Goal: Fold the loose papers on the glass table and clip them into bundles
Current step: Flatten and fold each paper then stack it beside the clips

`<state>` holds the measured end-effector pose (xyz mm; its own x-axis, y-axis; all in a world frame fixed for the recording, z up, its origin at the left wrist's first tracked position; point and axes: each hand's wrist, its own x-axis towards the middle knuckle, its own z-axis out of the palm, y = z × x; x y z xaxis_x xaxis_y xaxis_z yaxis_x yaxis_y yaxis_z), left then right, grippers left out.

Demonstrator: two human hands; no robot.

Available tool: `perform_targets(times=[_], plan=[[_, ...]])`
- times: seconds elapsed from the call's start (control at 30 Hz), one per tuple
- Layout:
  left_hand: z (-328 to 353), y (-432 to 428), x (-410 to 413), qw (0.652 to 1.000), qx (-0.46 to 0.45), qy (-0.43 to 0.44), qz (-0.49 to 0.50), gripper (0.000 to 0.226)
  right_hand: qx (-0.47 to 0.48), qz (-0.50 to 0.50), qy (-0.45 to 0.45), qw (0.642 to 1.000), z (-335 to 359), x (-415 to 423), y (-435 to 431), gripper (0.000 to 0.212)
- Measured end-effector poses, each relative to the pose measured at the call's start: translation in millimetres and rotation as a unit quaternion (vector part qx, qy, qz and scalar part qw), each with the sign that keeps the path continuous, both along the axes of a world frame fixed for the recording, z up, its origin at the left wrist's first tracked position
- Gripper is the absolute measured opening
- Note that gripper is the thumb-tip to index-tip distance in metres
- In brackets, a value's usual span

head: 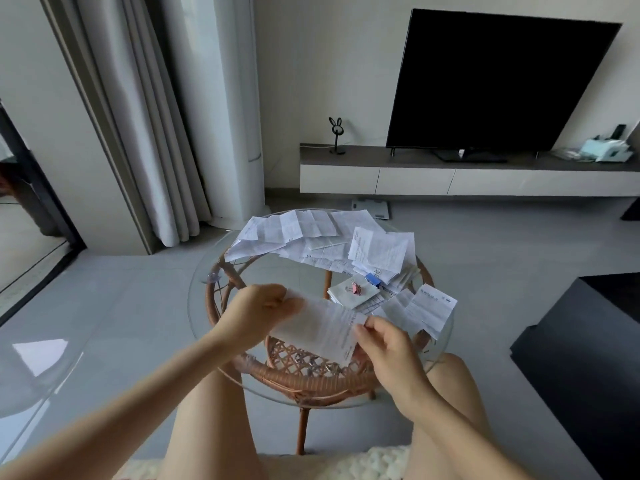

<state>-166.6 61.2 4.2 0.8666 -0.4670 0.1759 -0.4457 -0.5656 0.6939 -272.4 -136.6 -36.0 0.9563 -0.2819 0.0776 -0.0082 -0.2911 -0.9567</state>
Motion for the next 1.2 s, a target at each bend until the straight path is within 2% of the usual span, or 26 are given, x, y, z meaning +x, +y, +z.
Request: perform_targets(times=[0.07,0.23,0.33,0.47,0.57,0.63,0.7,0.73,0.83,0.93,1.0,1.03,1.1,1.13,1.17,1.2], plan=[[6,-20,9,0.998,-0.019,0.047,0.020,0.040,0.000,-0.038,0.017,0.999,12,15,-11,0.017],[16,-68,36,0.975,-0.119,0.180,0.050,0.006,0.006,-0.125,0.038,0.991,24,63,-65,0.026],[19,-102,66,0.960,-0.158,0.223,0.065,0.012,0.011,-0.163,0.048,0.985,29,99,-104,0.033],[14,-150,112,0.952,-0.149,0.246,0.102,0.015,0.014,-0.233,0.090,0.968,23,150,-144,0.038],[0,-181,140,0.978,-0.041,0.168,0.115,0.020,-0.033,-0.268,0.136,0.953,12,179,-160,0.040],[-10,-196,149,0.990,0.101,0.022,0.099,0.022,-0.071,-0.272,0.174,0.944,2,190,-166,0.047],[-19,-204,152,0.973,0.192,-0.129,0.025,0.025,-0.119,-0.259,0.220,0.933,-6,194,-169,0.042],[-24,-208,155,0.964,0.209,-0.158,-0.029,0.026,-0.138,-0.249,0.238,0.928,-9,195,-171,0.041],[-45,-216,161,0.954,0.240,-0.121,-0.136,0.031,-0.206,-0.215,0.266,0.917,-16,195,-177,0.040],[-64,-214,162,0.960,0.218,-0.110,-0.137,0.030,-0.305,-0.188,0.287,0.888,-15,197,-181,0.037],[-72,-212,161,0.964,0.187,-0.130,-0.139,0.029,-0.365,-0.187,0.273,0.870,-6,202,-182,0.021],[-75,-211,160,0.965,0.173,-0.139,-0.141,0.027,-0.376,-0.194,0.251,0.870,0,206,-181,0.011],[-80,-211,161,0.966,0.154,-0.150,-0.143,0.023,-0.365,-0.209,0.201,0.885,9,222,-180,0.020],[-80,-211,163,0.966,0.153,-0.149,-0.148,0.022,-0.348,-0.209,0.189,0.894,10,233,-182,0.018],[-78,-211,166,0.965,0.157,-0.138,-0.158,0.022,-0.334,-0.201,0.188,0.902,13,244,-183,0.013],[-73,-211,170,0.964,0.168,-0.116,-0.170,0.022,-0.328,-0.199,0.203,0.901,12,256,-186,0.022]])
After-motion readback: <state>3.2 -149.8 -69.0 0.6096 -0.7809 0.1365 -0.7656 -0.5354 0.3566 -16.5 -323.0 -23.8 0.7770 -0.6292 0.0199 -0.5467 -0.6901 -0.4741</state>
